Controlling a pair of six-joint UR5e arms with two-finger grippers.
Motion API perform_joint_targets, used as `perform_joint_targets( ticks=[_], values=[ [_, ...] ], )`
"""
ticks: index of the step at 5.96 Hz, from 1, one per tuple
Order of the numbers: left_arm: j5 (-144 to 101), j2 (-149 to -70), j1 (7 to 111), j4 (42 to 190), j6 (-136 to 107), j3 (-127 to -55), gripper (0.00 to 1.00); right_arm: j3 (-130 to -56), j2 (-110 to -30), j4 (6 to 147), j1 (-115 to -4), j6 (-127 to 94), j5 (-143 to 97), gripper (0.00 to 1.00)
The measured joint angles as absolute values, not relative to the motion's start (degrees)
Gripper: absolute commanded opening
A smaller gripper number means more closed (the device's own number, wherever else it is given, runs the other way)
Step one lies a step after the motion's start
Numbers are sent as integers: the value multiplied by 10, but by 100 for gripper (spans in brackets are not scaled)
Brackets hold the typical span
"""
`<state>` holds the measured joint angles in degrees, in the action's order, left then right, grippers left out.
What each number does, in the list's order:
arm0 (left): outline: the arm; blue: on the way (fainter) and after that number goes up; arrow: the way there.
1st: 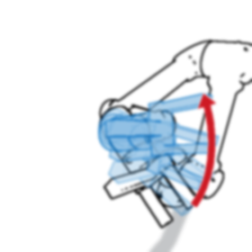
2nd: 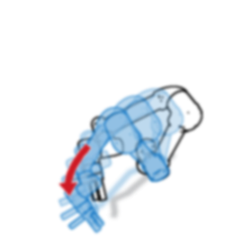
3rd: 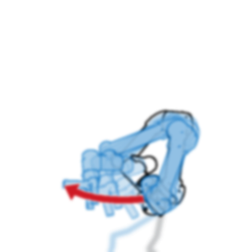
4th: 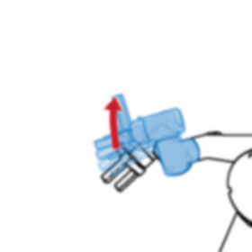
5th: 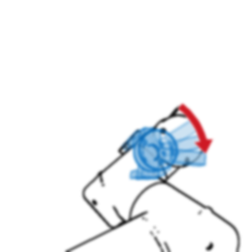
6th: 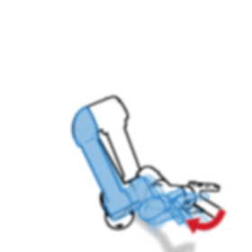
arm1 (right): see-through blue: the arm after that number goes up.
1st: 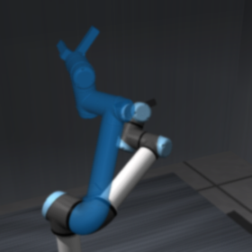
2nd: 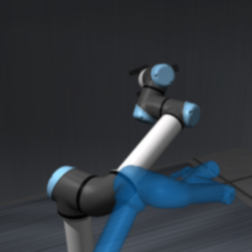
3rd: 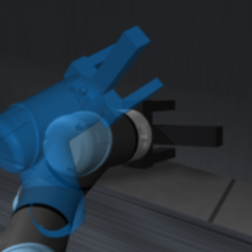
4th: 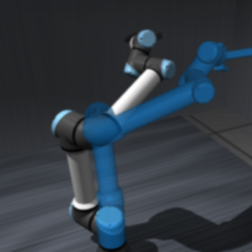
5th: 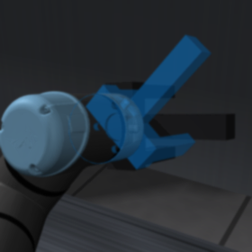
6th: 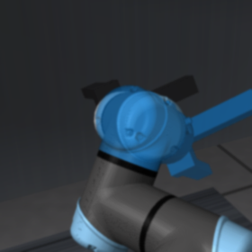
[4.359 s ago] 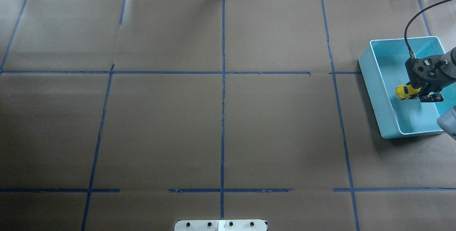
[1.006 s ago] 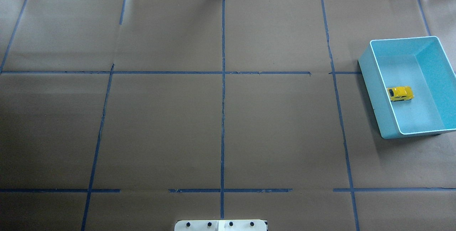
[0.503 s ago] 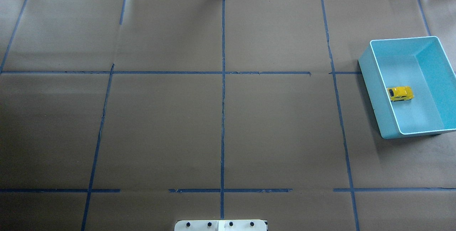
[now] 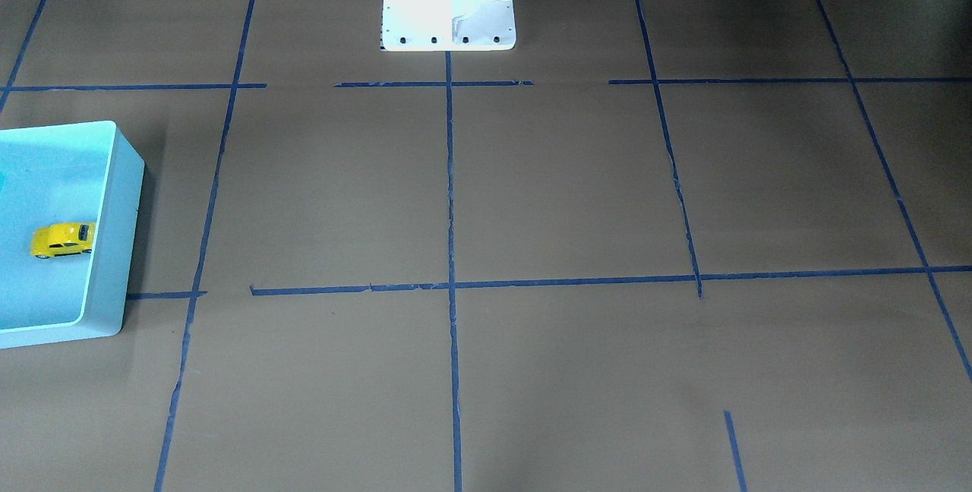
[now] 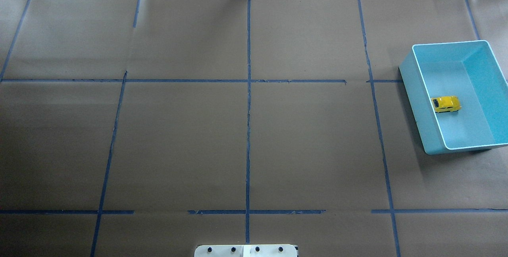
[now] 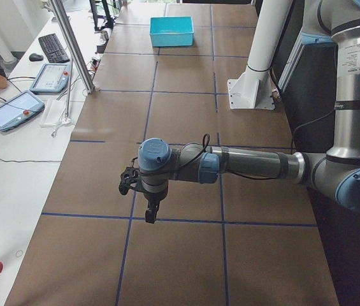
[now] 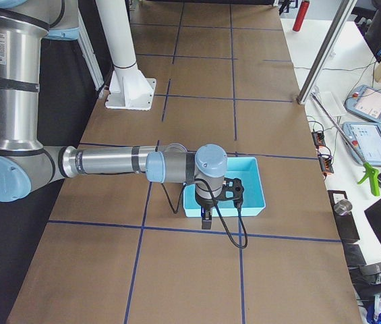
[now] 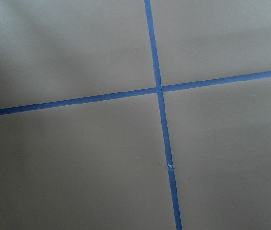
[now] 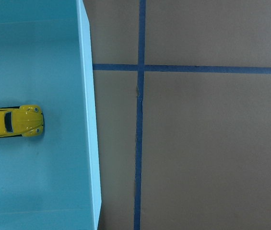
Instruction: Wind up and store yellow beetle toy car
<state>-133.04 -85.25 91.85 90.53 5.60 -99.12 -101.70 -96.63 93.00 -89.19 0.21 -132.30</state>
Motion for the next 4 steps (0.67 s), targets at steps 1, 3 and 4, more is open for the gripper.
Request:
perform_joint_targets(
  ticks=[1, 3, 4],
  values=[
    [-1330, -853, 918, 905, 56, -990, 100, -1016, -967, 925, -889, 4, -1317, 100],
    [-1330, -853, 918, 906, 56, -990, 100, -1016, -967, 925, -888, 5, -1311, 100],
    [-1330, -853, 918, 906, 56, -990, 100, -1017, -969, 925, -888, 6, -1311, 100]
  ],
)
